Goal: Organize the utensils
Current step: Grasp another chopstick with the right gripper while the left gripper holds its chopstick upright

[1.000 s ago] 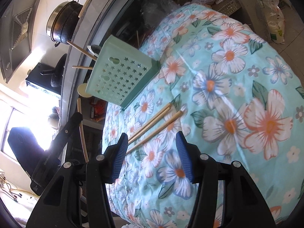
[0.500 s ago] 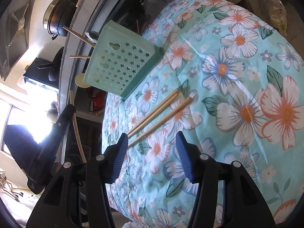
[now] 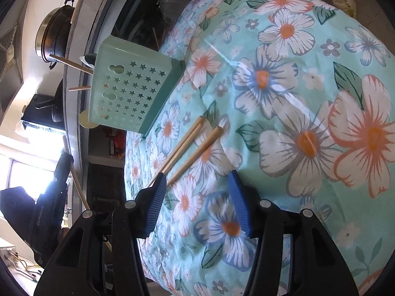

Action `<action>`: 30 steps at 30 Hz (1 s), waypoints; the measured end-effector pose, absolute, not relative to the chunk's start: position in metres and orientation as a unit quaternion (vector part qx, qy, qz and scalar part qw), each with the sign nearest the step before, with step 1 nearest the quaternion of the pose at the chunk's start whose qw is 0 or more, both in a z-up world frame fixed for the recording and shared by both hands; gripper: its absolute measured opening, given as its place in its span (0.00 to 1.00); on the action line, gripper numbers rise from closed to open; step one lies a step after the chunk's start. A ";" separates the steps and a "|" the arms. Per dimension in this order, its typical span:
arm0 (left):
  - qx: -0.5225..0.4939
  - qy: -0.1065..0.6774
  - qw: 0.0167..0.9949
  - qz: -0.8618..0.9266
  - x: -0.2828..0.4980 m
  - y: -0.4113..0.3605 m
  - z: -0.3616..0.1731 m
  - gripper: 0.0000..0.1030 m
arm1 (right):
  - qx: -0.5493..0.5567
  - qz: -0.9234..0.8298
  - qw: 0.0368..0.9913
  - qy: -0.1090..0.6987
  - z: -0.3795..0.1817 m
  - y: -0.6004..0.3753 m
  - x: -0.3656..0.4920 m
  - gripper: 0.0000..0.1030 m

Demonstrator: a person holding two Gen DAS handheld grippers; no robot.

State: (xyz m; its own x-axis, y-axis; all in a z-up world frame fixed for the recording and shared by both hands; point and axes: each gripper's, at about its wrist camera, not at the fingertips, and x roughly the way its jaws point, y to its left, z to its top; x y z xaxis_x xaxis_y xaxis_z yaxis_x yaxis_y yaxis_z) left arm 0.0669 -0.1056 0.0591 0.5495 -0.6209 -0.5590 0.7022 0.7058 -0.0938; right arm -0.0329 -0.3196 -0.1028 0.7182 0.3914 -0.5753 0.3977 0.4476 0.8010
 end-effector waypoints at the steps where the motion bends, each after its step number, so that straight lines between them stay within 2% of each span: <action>1: 0.072 0.287 0.878 -0.375 0.067 -0.106 0.059 0.05 | 0.532 -0.002 0.761 0.373 -0.105 -0.321 -0.032 0.50; 13: 0.122 0.255 0.898 -0.337 0.060 -0.114 0.057 0.05 | 0.592 -0.016 0.728 0.346 -0.122 -0.343 -0.021 0.42; 19: 0.142 0.252 0.899 -0.328 0.057 -0.120 0.052 0.05 | 0.603 -0.037 0.721 0.339 -0.127 -0.347 -0.017 0.32; 26: 0.172 0.253 0.897 -0.319 0.056 -0.133 0.041 0.05 | 0.610 -0.047 0.716 0.335 -0.133 -0.352 -0.016 0.12; 30: 0.184 0.253 0.897 -0.313 0.056 -0.138 0.036 0.05 | 0.622 -0.037 0.710 0.328 -0.136 -0.357 -0.024 0.12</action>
